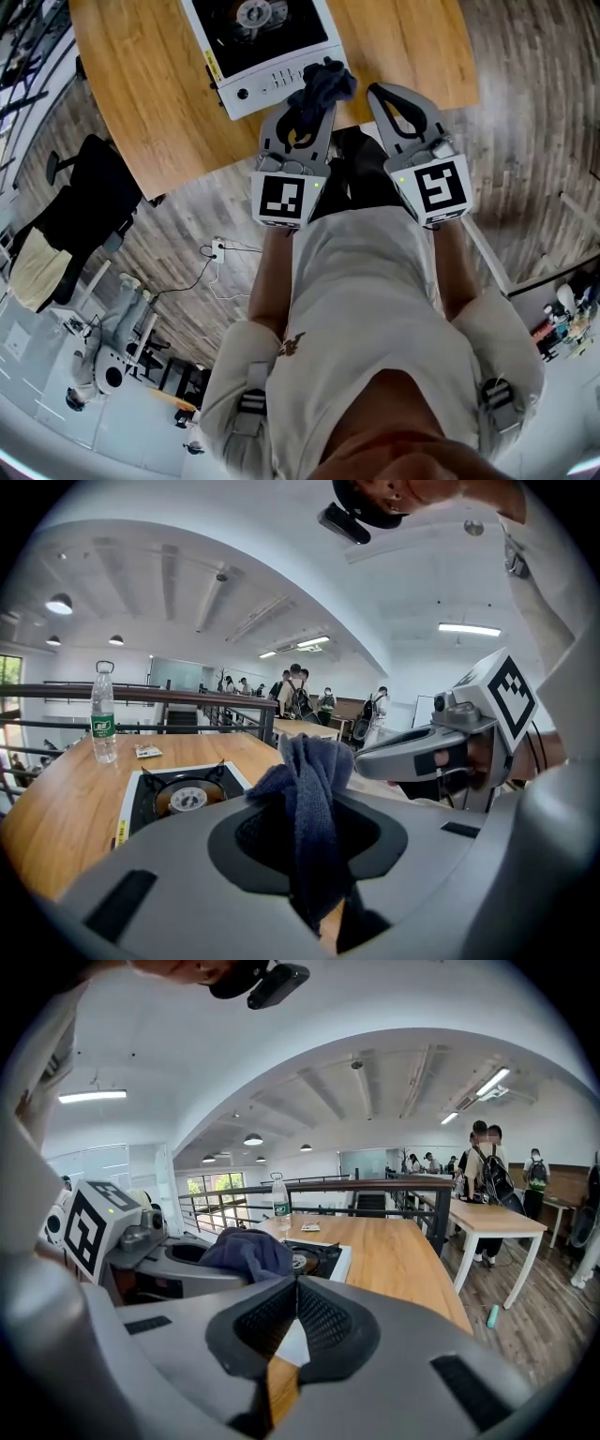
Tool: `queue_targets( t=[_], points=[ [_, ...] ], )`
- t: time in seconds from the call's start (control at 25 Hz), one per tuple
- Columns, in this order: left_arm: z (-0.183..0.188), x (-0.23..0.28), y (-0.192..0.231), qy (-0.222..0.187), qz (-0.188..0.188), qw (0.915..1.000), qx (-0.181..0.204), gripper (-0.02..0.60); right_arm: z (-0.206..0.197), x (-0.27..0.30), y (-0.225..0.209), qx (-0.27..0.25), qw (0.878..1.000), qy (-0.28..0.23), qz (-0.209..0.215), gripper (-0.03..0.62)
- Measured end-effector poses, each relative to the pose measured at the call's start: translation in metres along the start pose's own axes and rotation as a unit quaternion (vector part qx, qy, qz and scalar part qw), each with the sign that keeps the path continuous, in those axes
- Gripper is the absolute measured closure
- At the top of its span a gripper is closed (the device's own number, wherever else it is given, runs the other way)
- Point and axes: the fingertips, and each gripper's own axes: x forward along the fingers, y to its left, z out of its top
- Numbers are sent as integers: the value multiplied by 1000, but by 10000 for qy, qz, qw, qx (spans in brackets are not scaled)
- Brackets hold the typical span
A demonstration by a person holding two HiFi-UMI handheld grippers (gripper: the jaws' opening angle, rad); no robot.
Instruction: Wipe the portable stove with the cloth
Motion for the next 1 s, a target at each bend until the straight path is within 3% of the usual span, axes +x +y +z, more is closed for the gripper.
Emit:
queue_targets(
  t=[0.4,1.0],
  points=[
    [-20,34,-2,235,-70,9997,0,468,-20,14,-17,93,9998,162,16,572],
    [-66,66,18,802,383,9957,-271,468,-48,46,-25,76,9991,378,183,572]
  ],
)
